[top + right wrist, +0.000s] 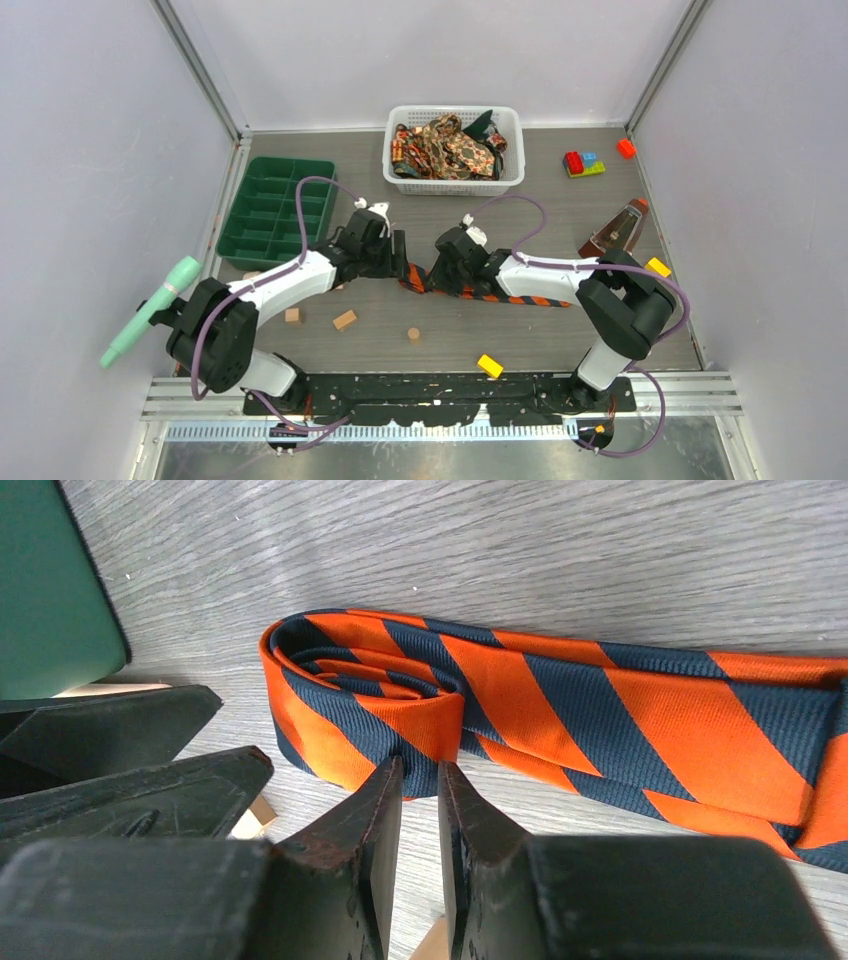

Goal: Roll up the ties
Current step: Roll the tie at the center of the board.

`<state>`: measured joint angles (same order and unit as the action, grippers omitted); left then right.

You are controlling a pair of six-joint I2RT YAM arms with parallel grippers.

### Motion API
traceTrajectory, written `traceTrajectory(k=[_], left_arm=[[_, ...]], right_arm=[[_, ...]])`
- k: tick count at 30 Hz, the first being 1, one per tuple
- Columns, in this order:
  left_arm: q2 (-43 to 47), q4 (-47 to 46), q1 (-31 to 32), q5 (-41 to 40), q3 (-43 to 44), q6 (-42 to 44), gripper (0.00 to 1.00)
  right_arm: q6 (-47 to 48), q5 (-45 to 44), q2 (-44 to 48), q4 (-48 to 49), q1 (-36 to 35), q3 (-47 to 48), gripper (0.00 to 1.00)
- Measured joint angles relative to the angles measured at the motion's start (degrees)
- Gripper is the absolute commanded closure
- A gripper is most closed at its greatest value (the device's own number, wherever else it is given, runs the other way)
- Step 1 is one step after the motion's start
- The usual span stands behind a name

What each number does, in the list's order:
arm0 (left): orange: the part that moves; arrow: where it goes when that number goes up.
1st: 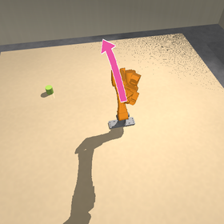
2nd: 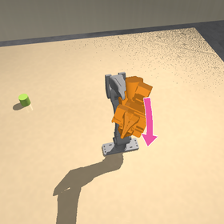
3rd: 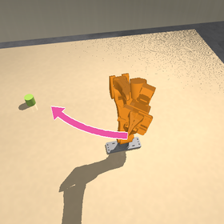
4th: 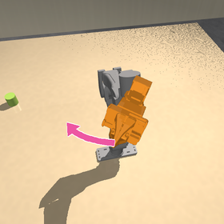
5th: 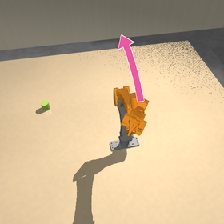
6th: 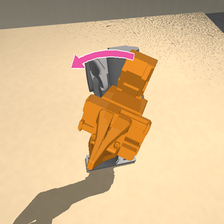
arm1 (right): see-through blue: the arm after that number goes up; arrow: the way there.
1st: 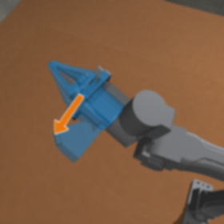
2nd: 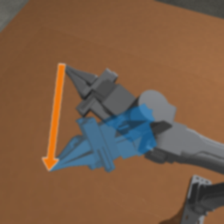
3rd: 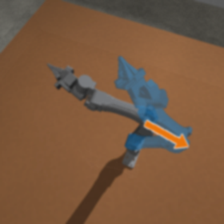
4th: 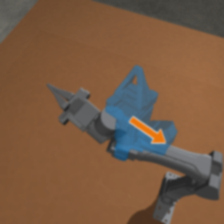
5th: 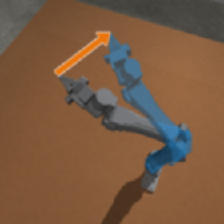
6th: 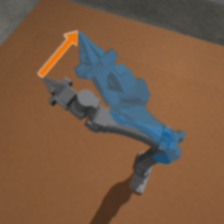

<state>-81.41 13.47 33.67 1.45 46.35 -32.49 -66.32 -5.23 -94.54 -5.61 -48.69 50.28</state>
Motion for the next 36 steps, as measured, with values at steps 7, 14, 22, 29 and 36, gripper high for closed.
traceTrajectory(k=[7, 14, 22, 29, 36], left_arm=[[-1.8, -2.2, 0.0, 3.5, -1.0, 0.2, 0.30], [-3.5, -5.9, 0.0, 7.0, -1.9, 0.2, 0.30], [-6.8, -10.2, 0.0, 8.9, -2.1, 0.1, 0.34], [-9.5, -14.5, 0.0, 11.0, -2.7, 0.1, 0.44], [-9.8, -17.7, -0.1, 13.8, -3.9, 0.1, 0.64]], right_arm=[[0.0, -0.6, 0.0, -1.2, 0.0, 0.0, 0.75], [0.0, -0.9, 0.0, -1.8, 0.0, 0.0, 0.75], [0.0, -1.0, 0.0, -1.8, 0.1, 0.0, 0.75], [0.0, -1.0, 0.0, -2.2, 0.4, -0.1, 0.75], [0.0, -1.1, 0.0, -2.2, 0.5, -0.3, 0.75]])
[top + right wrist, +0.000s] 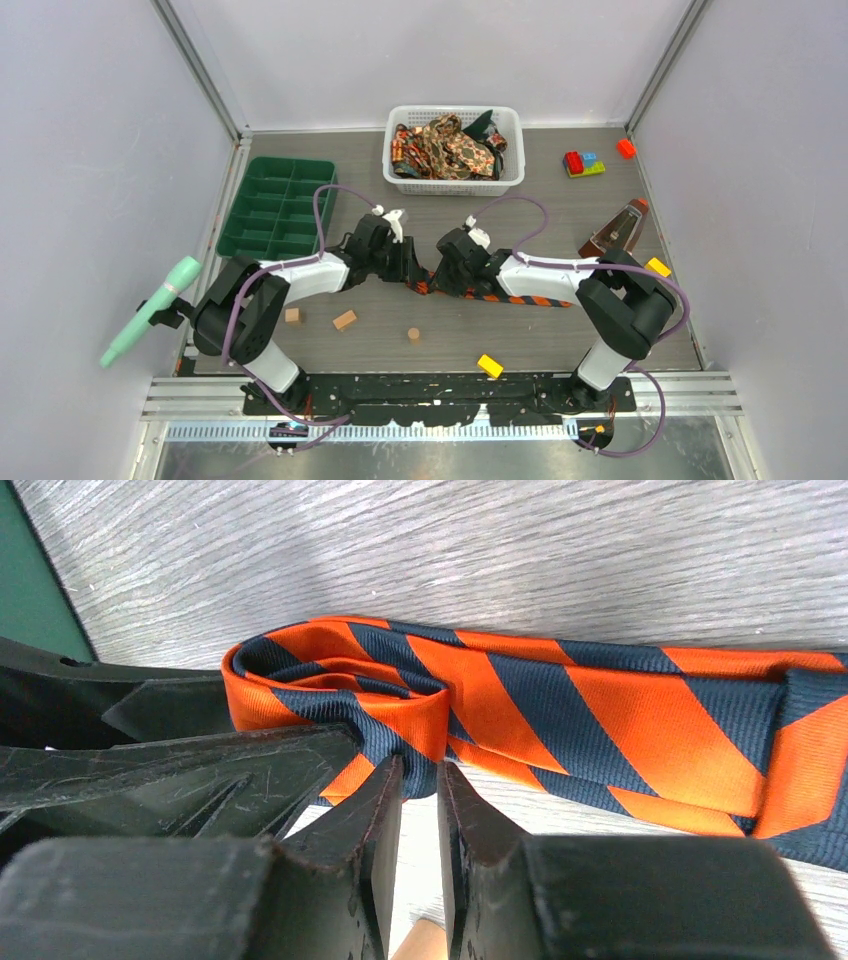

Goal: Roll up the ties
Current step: Roll the tie at the center of the board.

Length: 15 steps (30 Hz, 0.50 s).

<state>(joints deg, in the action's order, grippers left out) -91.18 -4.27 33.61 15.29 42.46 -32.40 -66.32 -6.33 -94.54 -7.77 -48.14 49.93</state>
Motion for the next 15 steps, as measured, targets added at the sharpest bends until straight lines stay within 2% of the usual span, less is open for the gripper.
traceTrajectory(k=[7, 15], left_arm=[[0.0, -0.4, 0.0, 0.9, 0.0, 0.0, 0.67], [0.0, 0.9, 0.0, 0.5, 0.7, 0.0, 0.68]], right_arm=[[1.4, 0.0, 0.5, -0.4, 0.1, 0.0, 0.74], [6.8, -5.4, 5.0, -8.8, 2.2, 0.7, 0.74]])
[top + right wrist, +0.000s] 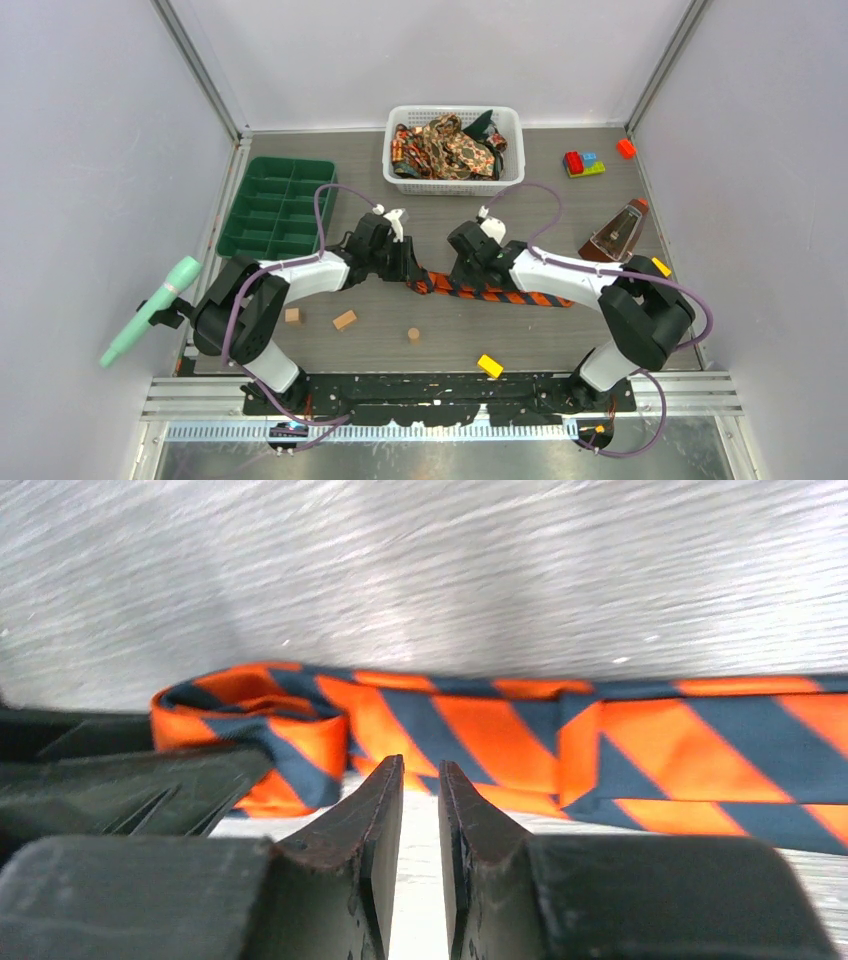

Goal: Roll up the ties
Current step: Roll the tie at the center of the board.

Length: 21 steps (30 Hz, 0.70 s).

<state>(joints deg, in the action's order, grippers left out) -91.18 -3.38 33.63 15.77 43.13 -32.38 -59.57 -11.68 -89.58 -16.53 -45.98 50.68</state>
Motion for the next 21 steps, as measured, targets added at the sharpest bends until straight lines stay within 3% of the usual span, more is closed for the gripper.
traceTrajectory(k=[10, 21], left_arm=[[0.1, 1.1, 0.0, -0.3, 0.5, 0.0, 0.69], [0.5, 1.7, 0.0, -0.3, 0.5, -0.2, 0.69]], right_arm=[[8.4, -12.3, -0.5, -11.3, 4.5, 3.8, 0.75], [12.8, -14.3, -6.6, -11.6, 7.0, 3.9, 0.76]])
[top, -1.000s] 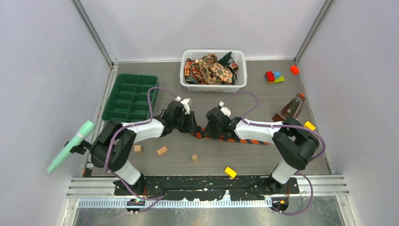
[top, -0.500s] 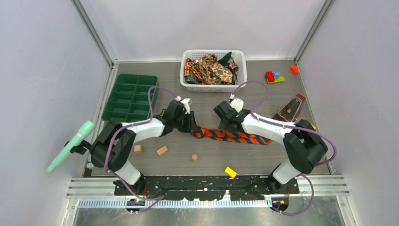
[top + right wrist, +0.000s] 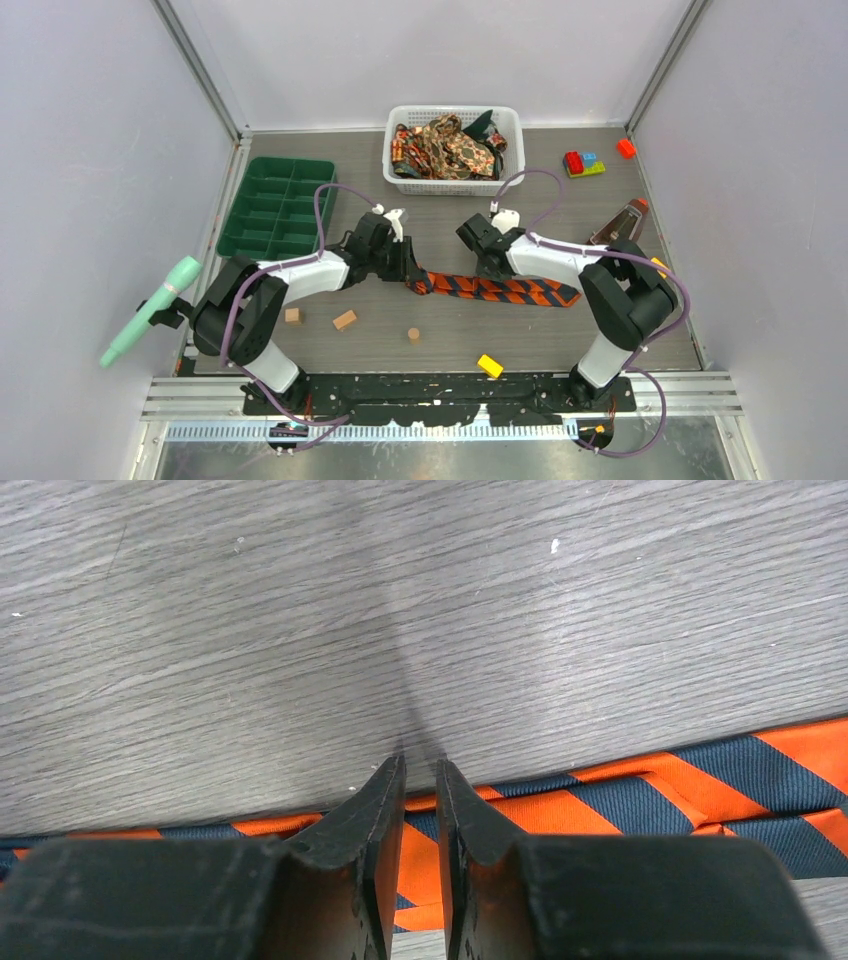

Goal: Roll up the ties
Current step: Roll the tie at the center of the board.

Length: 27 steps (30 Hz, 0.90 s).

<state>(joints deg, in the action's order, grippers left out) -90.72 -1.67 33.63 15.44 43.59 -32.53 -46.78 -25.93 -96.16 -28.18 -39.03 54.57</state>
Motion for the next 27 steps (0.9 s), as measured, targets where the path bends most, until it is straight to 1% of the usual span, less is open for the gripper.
traceTrajectory(k=[6, 14, 18, 27], left_arm=[[0.0, 0.0, 0.0, -0.2, 0.0, 0.0, 0.70], [0.0, 0.8, 0.0, -0.5, 0.6, 0.0, 0.70], [0.0, 2.0, 0.0, -0.8, 1.3, 0.1, 0.70], [0.0, 5.3, 0.0, -1.5, 2.7, 1.8, 0.70]], right_arm=[[0.1, 0.0, 0.3, 1.2, 0.2, -0.9, 0.80], [-3.5, 0.0, 4.3, 5.9, -0.3, -6.4, 0.82], [-5.8, -1.3, 5.7, 5.4, -2.1, -8.0, 0.82], [-10.7, -3.6, 6.6, 0.9, -7.6, -8.2, 0.83]])
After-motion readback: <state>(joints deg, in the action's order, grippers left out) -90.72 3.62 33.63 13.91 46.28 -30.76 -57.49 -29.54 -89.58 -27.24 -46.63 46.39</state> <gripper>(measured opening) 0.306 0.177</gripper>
